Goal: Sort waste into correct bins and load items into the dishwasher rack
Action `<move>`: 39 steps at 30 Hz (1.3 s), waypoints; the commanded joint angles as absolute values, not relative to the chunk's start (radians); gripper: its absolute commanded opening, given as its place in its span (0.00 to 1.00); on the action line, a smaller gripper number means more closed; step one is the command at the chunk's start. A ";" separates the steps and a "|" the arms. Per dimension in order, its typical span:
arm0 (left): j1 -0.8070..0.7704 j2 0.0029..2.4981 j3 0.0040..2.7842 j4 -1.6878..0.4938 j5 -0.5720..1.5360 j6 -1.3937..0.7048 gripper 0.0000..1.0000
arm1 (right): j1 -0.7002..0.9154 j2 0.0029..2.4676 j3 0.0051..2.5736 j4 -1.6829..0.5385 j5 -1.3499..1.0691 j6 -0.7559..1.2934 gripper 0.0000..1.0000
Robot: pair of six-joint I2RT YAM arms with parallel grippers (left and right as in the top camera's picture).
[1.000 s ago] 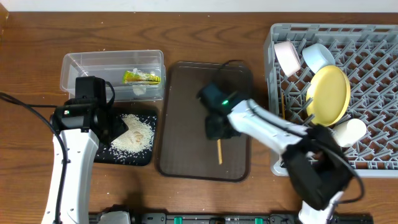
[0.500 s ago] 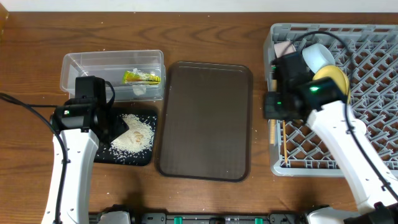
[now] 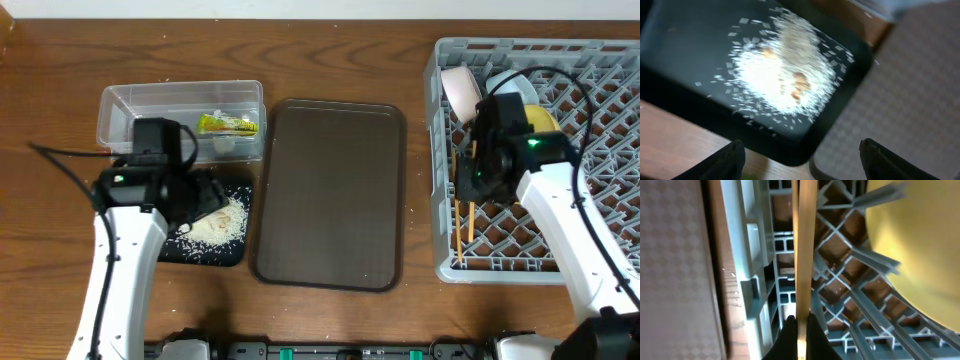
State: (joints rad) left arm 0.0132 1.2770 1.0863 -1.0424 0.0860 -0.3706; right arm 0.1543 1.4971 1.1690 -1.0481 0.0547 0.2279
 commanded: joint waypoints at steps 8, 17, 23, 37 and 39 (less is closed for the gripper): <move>-0.134 1.330 1.084 -1.046 0.116 -0.265 0.76 | 0.149 1.504 1.142 -0.956 0.026 0.147 0.21; -0.136 1.332 1.084 -1.045 0.112 -0.258 0.77 | 0.149 1.483 1.143 -0.944 0.025 0.188 0.34; -0.136 1.332 1.084 -1.039 0.112 -0.217 0.77 | 0.123 1.411 1.143 -0.863 -0.090 0.213 0.52; -0.136 1.272 1.073 -1.140 0.108 -0.218 0.77 | 0.021 1.339 1.122 -1.070 -0.181 0.208 0.81; -0.136 1.213 1.049 -1.127 0.097 -0.218 0.77 | 0.023 1.296 1.094 -1.047 -0.181 0.208 0.84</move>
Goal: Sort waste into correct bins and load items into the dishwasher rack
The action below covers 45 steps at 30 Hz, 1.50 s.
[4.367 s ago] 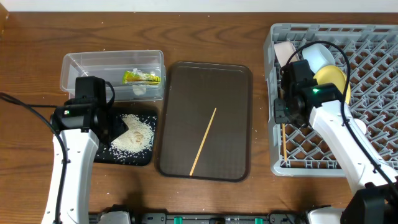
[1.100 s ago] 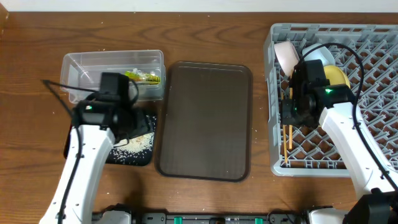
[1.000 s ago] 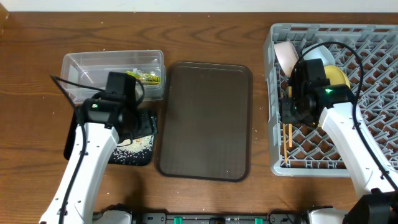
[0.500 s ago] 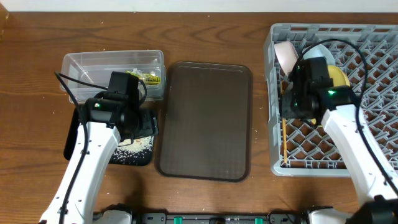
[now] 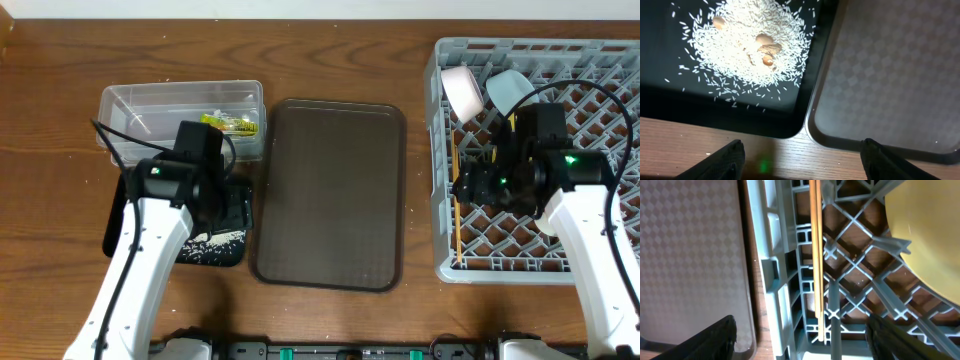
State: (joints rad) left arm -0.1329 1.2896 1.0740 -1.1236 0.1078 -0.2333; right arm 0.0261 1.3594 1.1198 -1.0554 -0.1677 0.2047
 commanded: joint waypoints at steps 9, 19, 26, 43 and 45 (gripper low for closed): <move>-0.136 0.744 0.825 -0.971 0.082 -0.245 0.77 | 0.054 0.867 0.793 -0.788 -0.143 0.187 0.99; -0.136 0.491 0.770 -0.944 0.083 -0.248 0.77 | 0.053 0.552 0.684 -0.785 -0.072 0.186 0.99; -0.136 0.494 0.770 -0.944 0.082 -0.248 0.77 | 0.053 0.549 0.684 -0.851 -0.072 0.186 0.99; -0.136 0.494 0.770 -0.944 0.083 -0.247 0.77 | 0.053 0.549 0.684 -0.960 -0.036 0.176 0.99; -0.136 0.494 0.770 -0.944 0.083 -0.248 0.77 | 0.053 0.549 0.684 -0.953 -0.034 0.176 0.99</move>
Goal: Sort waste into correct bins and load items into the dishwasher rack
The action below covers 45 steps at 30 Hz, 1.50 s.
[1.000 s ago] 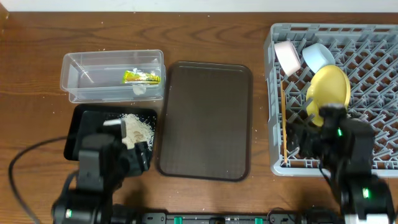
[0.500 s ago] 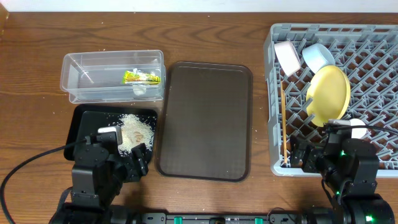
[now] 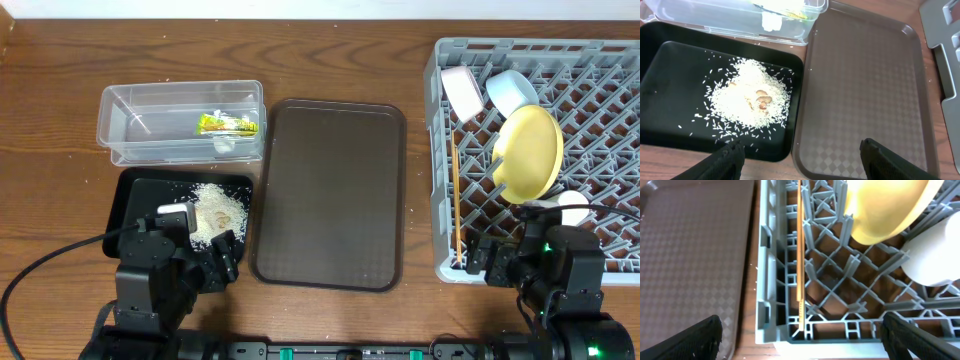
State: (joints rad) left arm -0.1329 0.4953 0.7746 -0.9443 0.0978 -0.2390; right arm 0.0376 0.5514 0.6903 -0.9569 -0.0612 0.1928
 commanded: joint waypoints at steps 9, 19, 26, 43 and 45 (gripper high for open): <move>-0.136 0.494 0.770 -0.944 0.083 -0.248 0.77 | 0.053 0.389 0.582 -0.802 -0.034 0.150 0.99; -0.136 0.494 0.770 -0.944 0.083 -0.247 0.77 | 0.031 0.065 0.294 -0.453 -0.034 0.148 0.99; -0.136 0.494 0.770 -0.944 0.083 -0.247 0.77 | -0.008 0.006 0.170 -0.266 -0.034 0.147 0.99; -0.136 0.494 0.770 -0.944 0.083 -0.248 0.77 | -0.019 0.005 0.006 -0.074 -0.034 0.038 0.99; -0.136 0.494 0.770 -0.944 0.082 -0.248 0.77 | -0.019 0.005 0.006 -0.074 -0.034 0.028 0.99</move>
